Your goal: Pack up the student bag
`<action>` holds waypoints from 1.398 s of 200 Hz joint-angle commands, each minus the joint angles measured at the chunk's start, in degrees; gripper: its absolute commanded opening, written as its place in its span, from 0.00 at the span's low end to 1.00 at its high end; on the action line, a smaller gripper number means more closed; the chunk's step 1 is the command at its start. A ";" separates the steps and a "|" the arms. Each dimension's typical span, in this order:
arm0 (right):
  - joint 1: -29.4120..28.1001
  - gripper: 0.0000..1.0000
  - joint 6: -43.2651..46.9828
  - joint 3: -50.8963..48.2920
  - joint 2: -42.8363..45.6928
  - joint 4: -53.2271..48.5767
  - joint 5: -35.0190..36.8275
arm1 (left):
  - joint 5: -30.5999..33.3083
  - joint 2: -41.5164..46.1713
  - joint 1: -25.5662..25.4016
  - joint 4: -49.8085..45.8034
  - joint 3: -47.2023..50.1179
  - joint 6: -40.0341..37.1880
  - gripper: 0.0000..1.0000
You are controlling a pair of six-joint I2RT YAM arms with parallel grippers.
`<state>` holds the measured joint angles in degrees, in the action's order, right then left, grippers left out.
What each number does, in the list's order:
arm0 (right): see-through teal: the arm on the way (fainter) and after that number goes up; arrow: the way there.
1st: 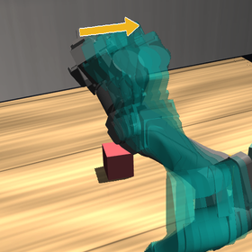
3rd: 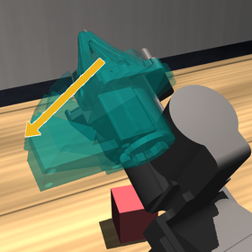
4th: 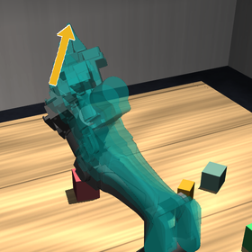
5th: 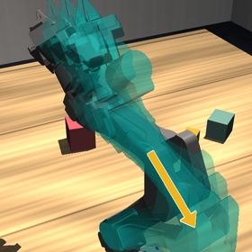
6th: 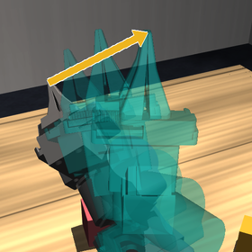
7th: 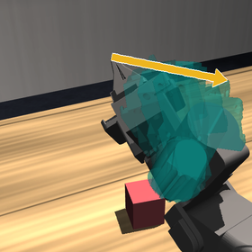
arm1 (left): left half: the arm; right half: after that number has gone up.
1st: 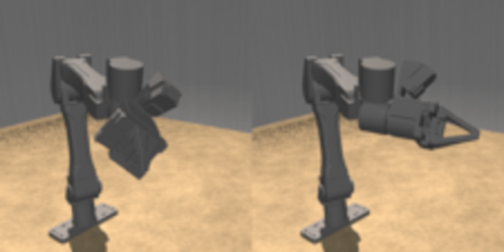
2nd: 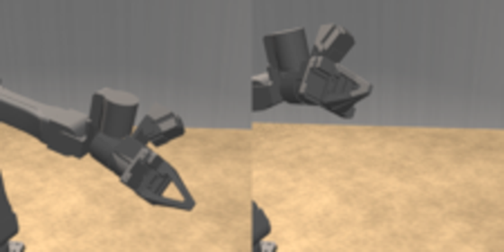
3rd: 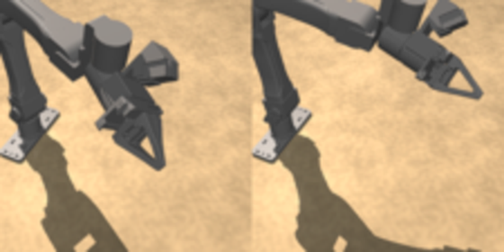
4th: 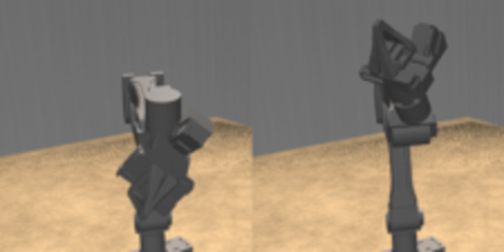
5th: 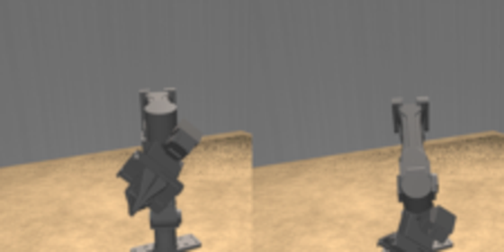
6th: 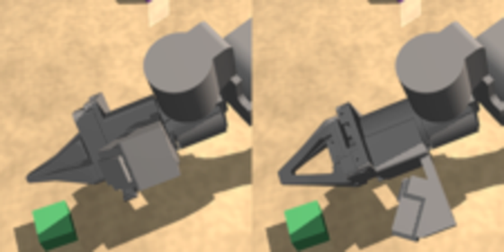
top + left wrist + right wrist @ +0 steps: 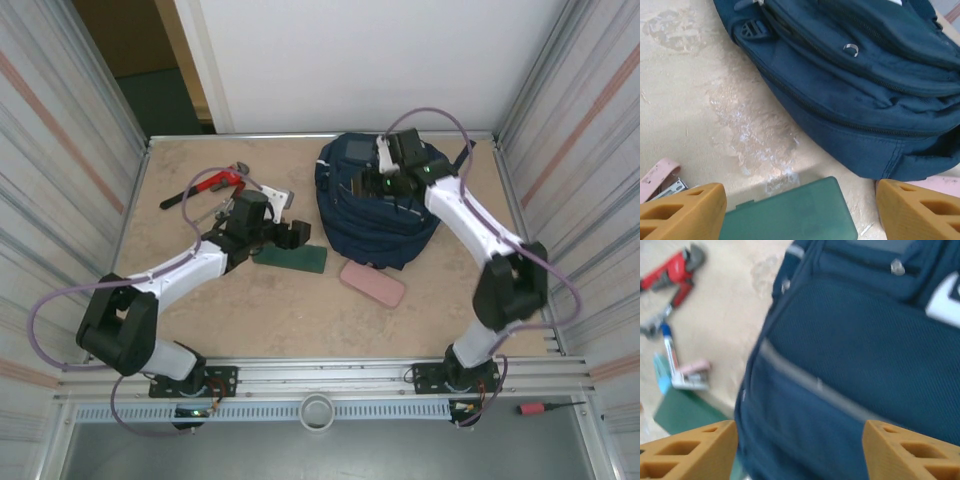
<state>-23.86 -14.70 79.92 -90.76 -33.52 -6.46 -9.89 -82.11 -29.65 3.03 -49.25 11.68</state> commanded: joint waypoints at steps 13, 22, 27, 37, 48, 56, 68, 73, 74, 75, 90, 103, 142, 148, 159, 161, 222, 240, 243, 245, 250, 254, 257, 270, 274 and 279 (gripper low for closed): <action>-7.66 0.82 -3.67 -17.98 13.30 -7.93 12.98 | 4.65 -0.45 0.90 0.90 -2.85 -3.44 0.80; -9.11 0.87 -5.91 -22.11 15.31 -8.80 13.75 | 4.70 -0.76 1.39 1.13 -3.12 -3.13 0.80; -9.66 0.89 -6.90 -24.21 16.39 -8.65 13.92 | 4.64 -0.77 1.60 1.50 -3.06 -2.83 0.80; -10.36 0.93 -8.48 -28.02 18.10 -7.32 13.47 | 4.21 -0.78 1.70 2.25 -2.81 -2.18 0.80; -10.50 0.97 -9.45 -31.24 18.73 -4.62 11.51 | 3.54 -0.81 1.70 2.92 -2.48 -1.44 0.80; -10.43 1.00 -9.65 -32.60 18.28 -2.73 11.04 | 2.82 -0.94 1.70 3.46 -2.27 -1.03 0.80; -10.28 0.99 -9.09 -32.68 15.78 -1.13 10.70 | 2.52 -1.04 1.69 3.76 -1.73 -0.52 0.80; -10.20 1.00 -8.74 -32.44 14.63 -0.64 10.60 | 2.68 -1.04 1.69 3.87 -1.43 -0.38 0.80; -10.22 1.00 -8.62 -32.41 14.33 -0.48 10.59 | 2.73 -1.04 1.70 3.89 -1.36 -0.36 0.80; -10.19 1.00 -8.56 -32.39 14.09 -0.31 10.59 | 2.79 -1.04 1.70 3.91 -1.32 -0.35 0.80; -10.27 1.00 -7.50 -32.15 11.11 1.67 8.31 | 3.30 -0.80 1.70 3.52 -0.98 -0.50 0.80; -10.91 1.00 -7.20 -32.35 9.70 2.69 5.89 | 3.62 -0.28 1.70 2.58 -0.95 -0.75 0.80; -15.77 1.00 -5.66 -32.23 6.44 2.34 6.13 | 4.35 0.03 1.96 2.54 -0.83 -1.75 0.80; -16.96 1.00 -5.40 -31.75 5.91 1.55 6.80 | 4.07 -0.20 1.99 2.44 -0.91 -1.83 0.80; -19.24 1.00 -5.09 -31.11 5.30 0.65 8.05 | 3.71 -0.42 2.01 2.25 -1.04 -1.92 0.80; -19.96 1.00 -5.08 -30.99 5.16 0.38 8.65 | 3.64 -0.42 2.04 2.25 -1.07 -1.95 0.80; -23.09 0.79 -4.39 -29.21 0.41 2.05 12.26 | 1.42 -1.54 1.96 3.48 -2.09 -2.23 0.80; -23.08 0.71 -4.22 -29.20 -1.59 2.74 12.70 | 0.80 -2.17 1.53 3.40 -3.19 -3.07 0.80; -23.08 0.69 -4.20 -29.21 -1.69 2.80 12.70 | 0.49 -2.30 1.45 3.46 -3.28 -3.22 0.80; -23.08 0.67 -4.20 -29.25 -1.70 2.83 12.70 | 0.33 -2.34 1.37 3.56 -3.36 -3.57 0.80; -23.08 0.63 -4.13 -29.49 -1.37 2.91 12.51 | -0.25 -2.54 1.30 3.96 -3.61 -4.47 0.80; -23.08 0.59 -4.06 -29.74 -0.75 3.05 12.15 | -1.04 -2.76 1.22 4.43 -3.72 -5.60 0.80; -23.08 0.57 -3.98 -29.92 -0.21 3.10 11.69 | -1.72 -2.91 1.18 4.85 -3.82 -6.67 0.79; -22.95 0.48 -3.46 -31.05 3.96 3.41 8.71 | -4.41 -3.56 0.87 6.87 -4.13 -12.35 0.78; -22.74 0.46 -3.49 -31.40 5.56 3.46 7.46 | -5.08 -3.70 0.76 7.46 -4.29 -14.49 0.77; -22.28 0.44 -3.57 -31.80 7.68 3.54 5.31 | -5.89 -3.92 0.65 8.02 -4.55 -17.32 0.77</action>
<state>-47.11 -18.83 49.93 -89.21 -30.98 3.68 -10.35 -84.99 -28.25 6.44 -51.13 6.00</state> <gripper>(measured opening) 0.675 0.780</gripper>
